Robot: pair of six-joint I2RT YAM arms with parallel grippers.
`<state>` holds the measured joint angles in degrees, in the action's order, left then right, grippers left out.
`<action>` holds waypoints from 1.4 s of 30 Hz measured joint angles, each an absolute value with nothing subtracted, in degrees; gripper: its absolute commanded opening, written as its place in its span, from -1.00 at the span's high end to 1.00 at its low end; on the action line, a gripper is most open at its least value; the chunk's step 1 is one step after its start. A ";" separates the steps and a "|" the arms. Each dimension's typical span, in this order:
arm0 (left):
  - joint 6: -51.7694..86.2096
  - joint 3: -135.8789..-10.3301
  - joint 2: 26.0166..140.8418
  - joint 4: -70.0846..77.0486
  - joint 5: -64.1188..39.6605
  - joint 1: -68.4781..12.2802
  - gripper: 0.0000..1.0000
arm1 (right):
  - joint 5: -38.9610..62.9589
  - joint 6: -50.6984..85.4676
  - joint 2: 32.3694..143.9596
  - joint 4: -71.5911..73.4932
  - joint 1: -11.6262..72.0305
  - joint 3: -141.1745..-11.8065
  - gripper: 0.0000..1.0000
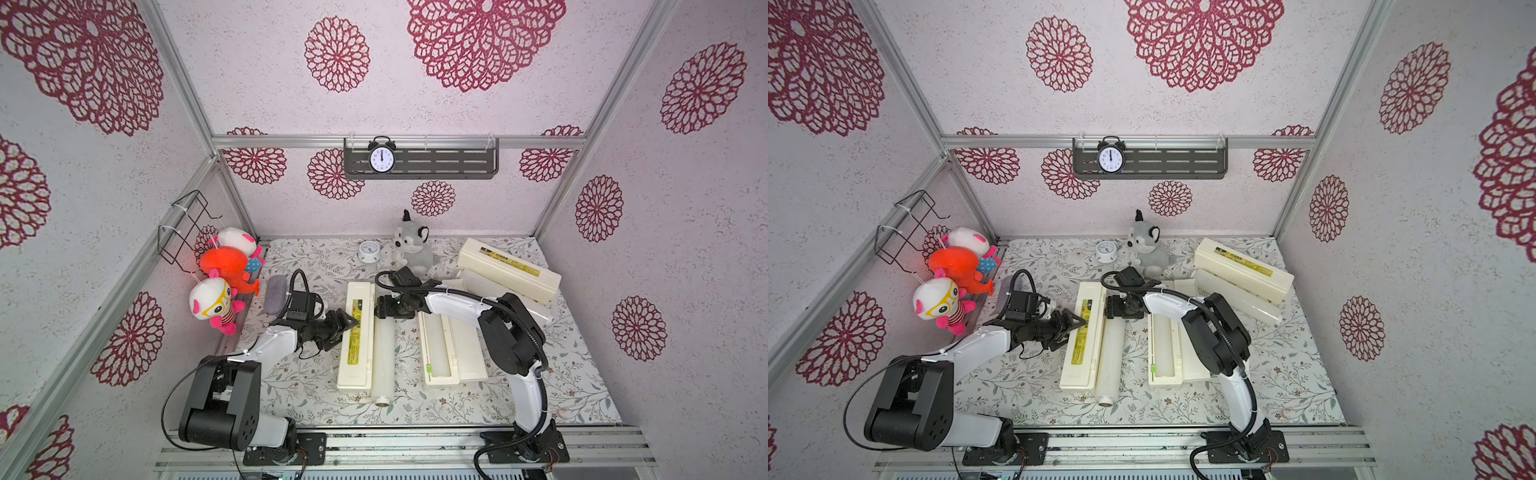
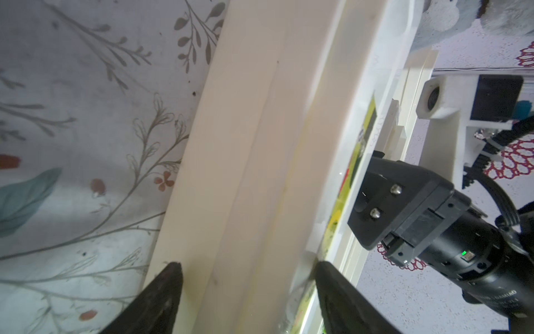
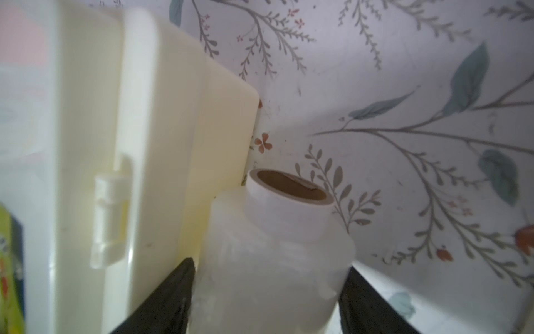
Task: Put plastic wrap rolls into dispensers
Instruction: Adjust the plastic wrap cutting box at the center of the board, then pick up the plastic wrap cutting box from the center of the board.
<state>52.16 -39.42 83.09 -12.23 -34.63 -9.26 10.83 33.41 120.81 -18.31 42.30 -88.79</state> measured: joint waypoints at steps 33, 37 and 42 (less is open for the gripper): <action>53.19 -43.46 80.09 -11.92 -36.47 -5.02 -0.52 | -2.35 23.27 114.74 -27.00 41.50 -95.96 -0.77; 52.51 -43.09 77.95 -13.56 -34.92 -1.30 -0.52 | -4.34 22.17 112.66 -27.14 42.39 -96.09 -0.88; 52.29 -41.04 77.14 -13.78 -33.52 2.50 -0.52 | -5.23 21.06 113.38 -28.67 45.15 -98.30 -0.97</action>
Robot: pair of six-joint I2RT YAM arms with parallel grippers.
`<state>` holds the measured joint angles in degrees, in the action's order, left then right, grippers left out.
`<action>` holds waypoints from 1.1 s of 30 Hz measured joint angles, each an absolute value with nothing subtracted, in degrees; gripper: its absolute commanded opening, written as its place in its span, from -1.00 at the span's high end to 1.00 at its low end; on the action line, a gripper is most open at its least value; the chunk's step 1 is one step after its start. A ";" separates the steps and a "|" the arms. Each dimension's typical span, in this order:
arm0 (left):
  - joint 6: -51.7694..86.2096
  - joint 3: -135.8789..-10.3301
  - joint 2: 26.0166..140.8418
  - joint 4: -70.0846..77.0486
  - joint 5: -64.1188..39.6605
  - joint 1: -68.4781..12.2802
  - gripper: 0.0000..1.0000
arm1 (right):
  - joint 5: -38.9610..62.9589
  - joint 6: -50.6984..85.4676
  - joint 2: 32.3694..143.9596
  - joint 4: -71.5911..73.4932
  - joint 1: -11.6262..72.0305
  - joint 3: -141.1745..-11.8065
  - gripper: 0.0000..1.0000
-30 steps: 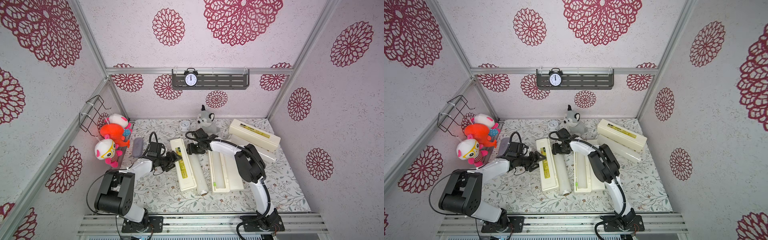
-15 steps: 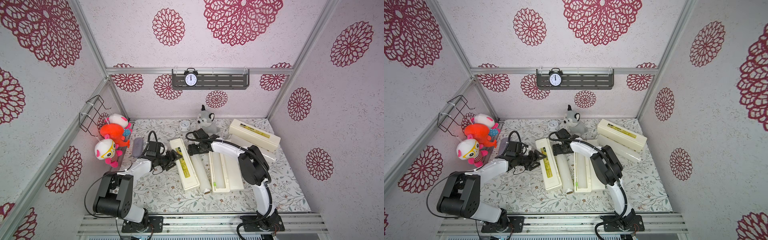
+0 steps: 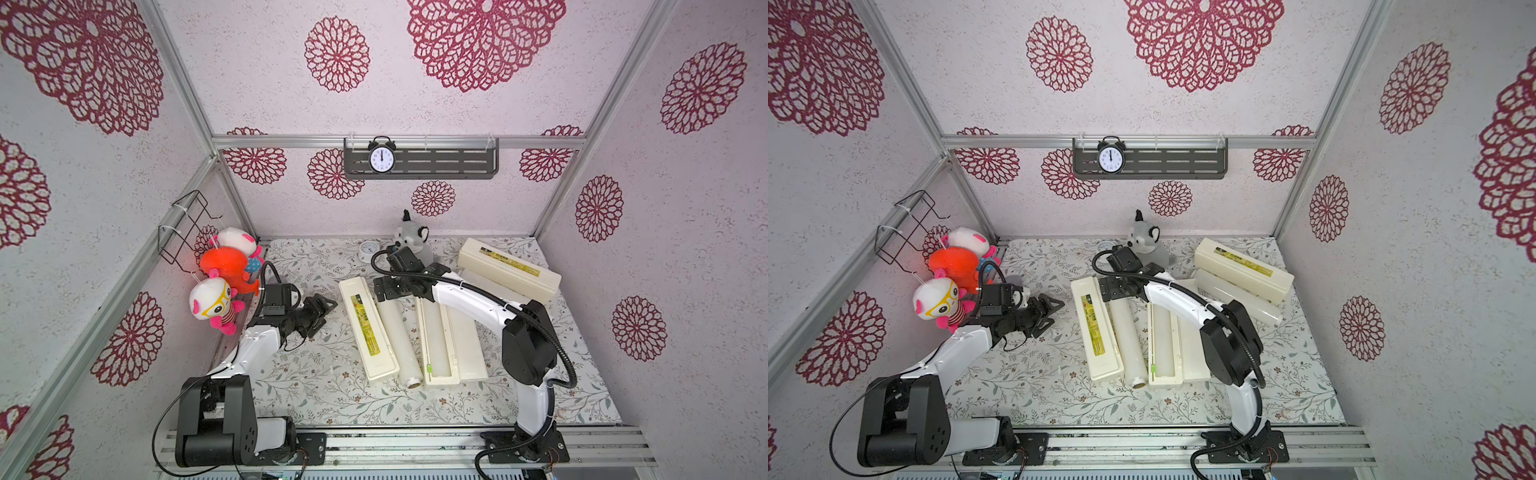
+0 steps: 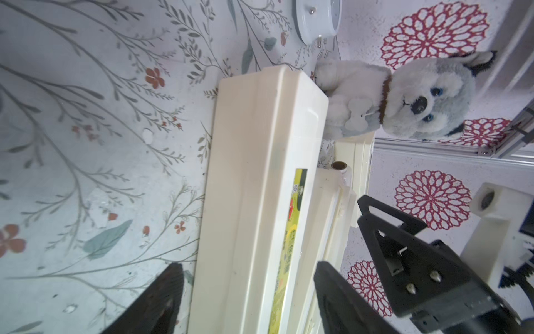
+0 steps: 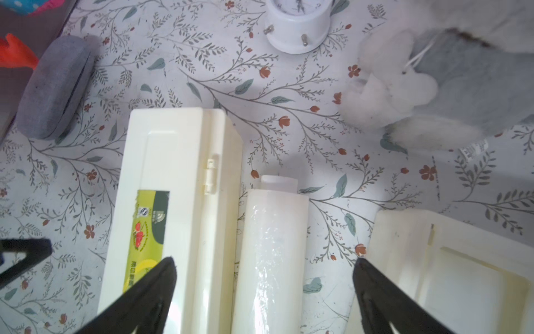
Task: Put plastic wrap rolls into dispensers
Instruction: Pick up the plastic wrap cutting box from the center of the board.
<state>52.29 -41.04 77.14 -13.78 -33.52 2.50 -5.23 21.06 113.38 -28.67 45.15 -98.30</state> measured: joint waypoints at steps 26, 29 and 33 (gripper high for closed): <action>53.63 -34.54 78.30 -5.15 -34.00 6.44 -0.52 | 1.76 20.34 130.82 -36.10 49.63 -118.08 -0.97; 53.65 -34.54 78.39 -4.95 -34.11 6.44 -0.52 | 4.12 20.62 130.82 -35.79 49.67 -117.54 -0.97; 53.67 -34.54 78.39 -4.89 -34.26 6.44 -0.52 | 4.73 20.67 131.09 -36.07 49.87 -117.54 -0.97</action>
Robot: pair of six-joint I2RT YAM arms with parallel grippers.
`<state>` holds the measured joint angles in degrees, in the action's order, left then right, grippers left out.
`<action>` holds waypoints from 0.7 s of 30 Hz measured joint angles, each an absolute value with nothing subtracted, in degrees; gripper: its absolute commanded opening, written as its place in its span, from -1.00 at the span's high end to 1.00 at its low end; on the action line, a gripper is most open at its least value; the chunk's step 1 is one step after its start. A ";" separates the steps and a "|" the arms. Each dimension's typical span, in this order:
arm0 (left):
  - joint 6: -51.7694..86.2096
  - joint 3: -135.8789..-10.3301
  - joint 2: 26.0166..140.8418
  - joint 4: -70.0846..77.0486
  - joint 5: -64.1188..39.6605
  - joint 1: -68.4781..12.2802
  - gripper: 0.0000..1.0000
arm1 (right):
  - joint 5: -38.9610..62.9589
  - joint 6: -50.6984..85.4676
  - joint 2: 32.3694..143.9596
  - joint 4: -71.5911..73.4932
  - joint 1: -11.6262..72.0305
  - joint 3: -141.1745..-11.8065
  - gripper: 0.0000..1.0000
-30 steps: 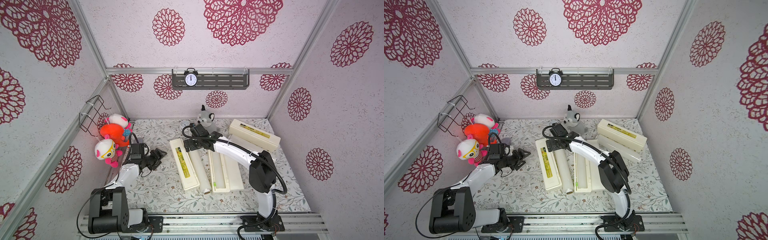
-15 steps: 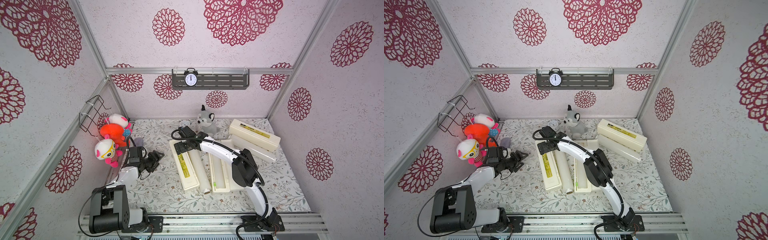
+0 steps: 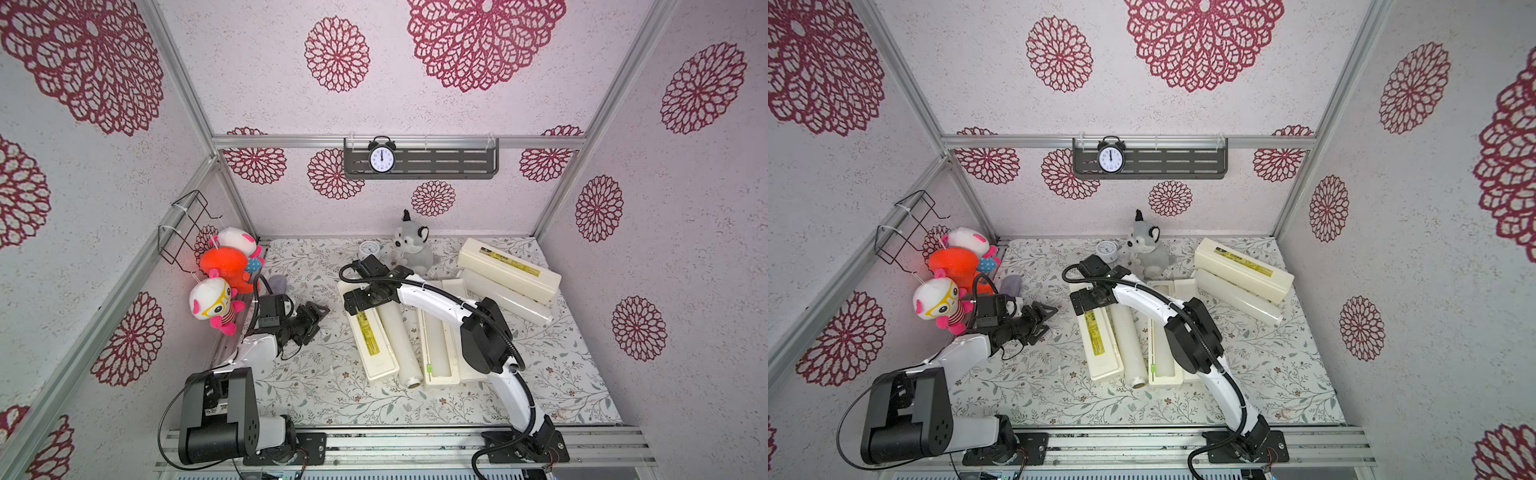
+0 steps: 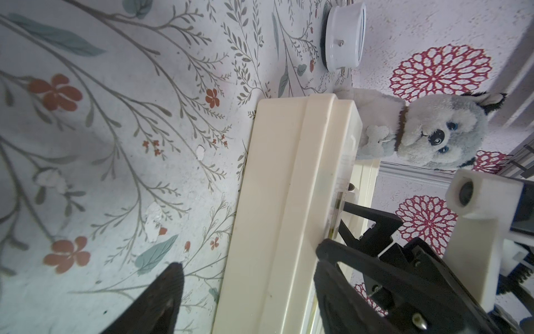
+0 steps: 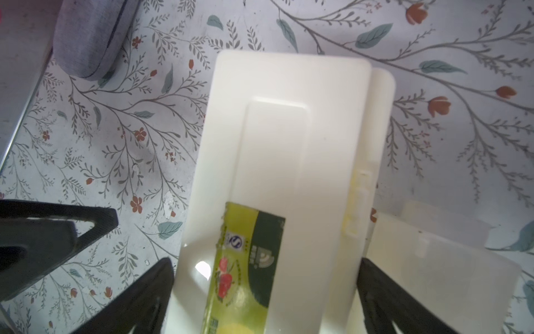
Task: Put plastic wrap rolls into dispensers
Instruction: Pick up the plastic wrap cutting box from the center of the board.
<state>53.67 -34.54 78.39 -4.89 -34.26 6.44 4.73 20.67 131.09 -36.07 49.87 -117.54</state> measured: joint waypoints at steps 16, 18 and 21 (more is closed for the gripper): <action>54.24 -34.54 78.41 -4.14 -34.20 6.46 -0.52 | -6.44 22.09 137.01 -43.44 53.36 -126.50 -0.97; 54.26 -34.54 78.41 -4.08 -34.17 6.46 -0.52 | -8.03 22.13 138.39 -44.80 53.84 -128.33 -0.97; 54.26 -34.54 78.41 -4.08 -34.06 6.48 -0.52 | -9.82 22.17 139.85 -45.78 54.35 -129.51 -0.97</action>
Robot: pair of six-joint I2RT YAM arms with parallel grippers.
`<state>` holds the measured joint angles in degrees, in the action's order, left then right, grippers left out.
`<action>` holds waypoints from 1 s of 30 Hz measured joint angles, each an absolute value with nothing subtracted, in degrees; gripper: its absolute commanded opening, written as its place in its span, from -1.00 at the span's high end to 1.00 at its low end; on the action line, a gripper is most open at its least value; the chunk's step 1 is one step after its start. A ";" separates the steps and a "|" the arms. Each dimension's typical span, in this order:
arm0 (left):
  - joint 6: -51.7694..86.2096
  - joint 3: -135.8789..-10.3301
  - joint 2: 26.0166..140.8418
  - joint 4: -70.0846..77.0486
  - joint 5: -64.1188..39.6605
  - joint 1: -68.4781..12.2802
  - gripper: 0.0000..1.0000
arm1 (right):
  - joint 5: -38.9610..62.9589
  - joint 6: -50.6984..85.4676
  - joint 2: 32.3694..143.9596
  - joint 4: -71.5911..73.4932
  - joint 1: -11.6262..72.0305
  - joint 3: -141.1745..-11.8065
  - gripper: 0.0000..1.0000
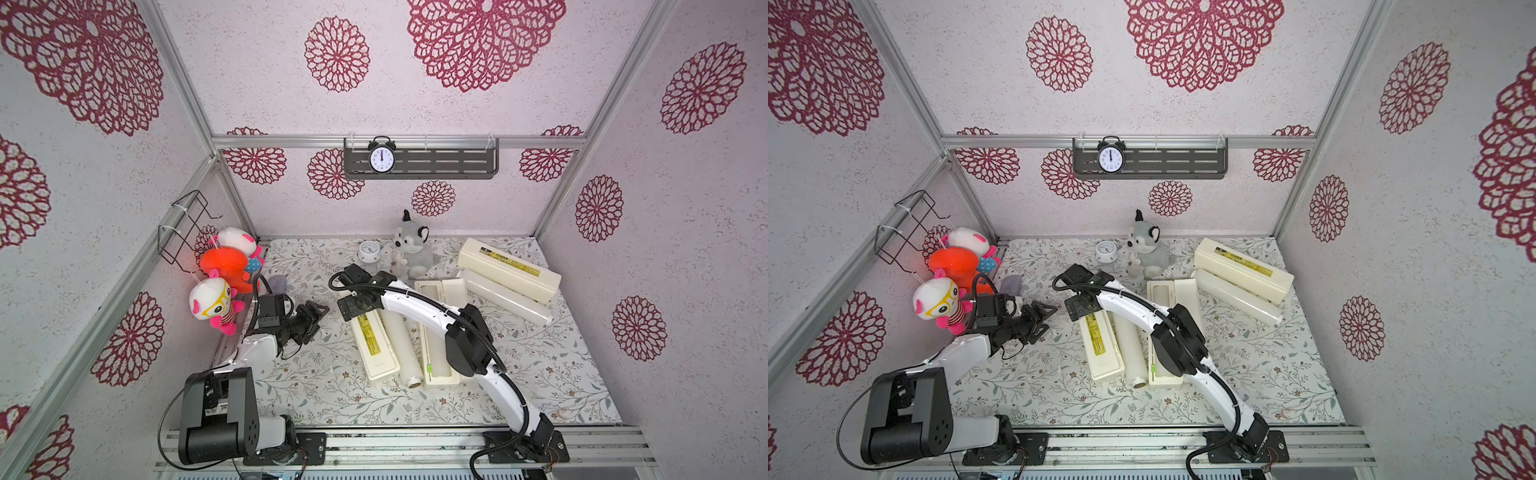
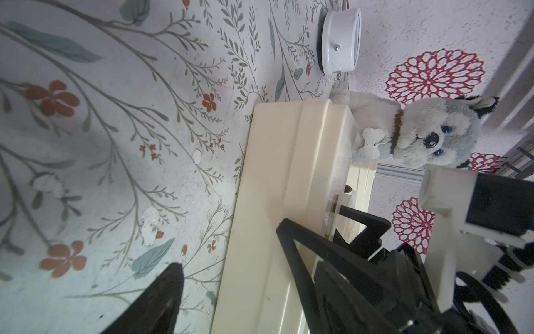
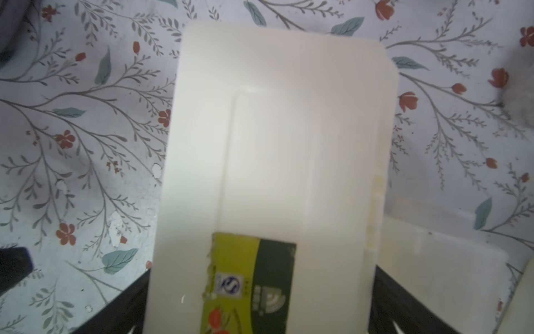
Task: Put plastic wrap rolls into dispensers
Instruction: Pick up the plastic wrap cutting box from the center of the board.
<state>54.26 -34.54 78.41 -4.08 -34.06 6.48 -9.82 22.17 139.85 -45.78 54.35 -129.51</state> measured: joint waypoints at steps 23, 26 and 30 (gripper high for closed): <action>54.39 -34.48 77.87 -0.36 -37.30 6.59 -0.78 | 4.29 26.06 123.55 -29.39 51.22 -100.25 -0.57; 55.59 -34.48 77.87 5.02 -40.29 6.59 -0.93 | 11.42 26.98 118.50 -24.01 48.10 -93.47 -0.53; 56.77 -34.79 78.02 12.14 -43.64 5.56 -0.97 | 20.12 28.82 112.73 -16.25 43.35 -86.46 -0.51</action>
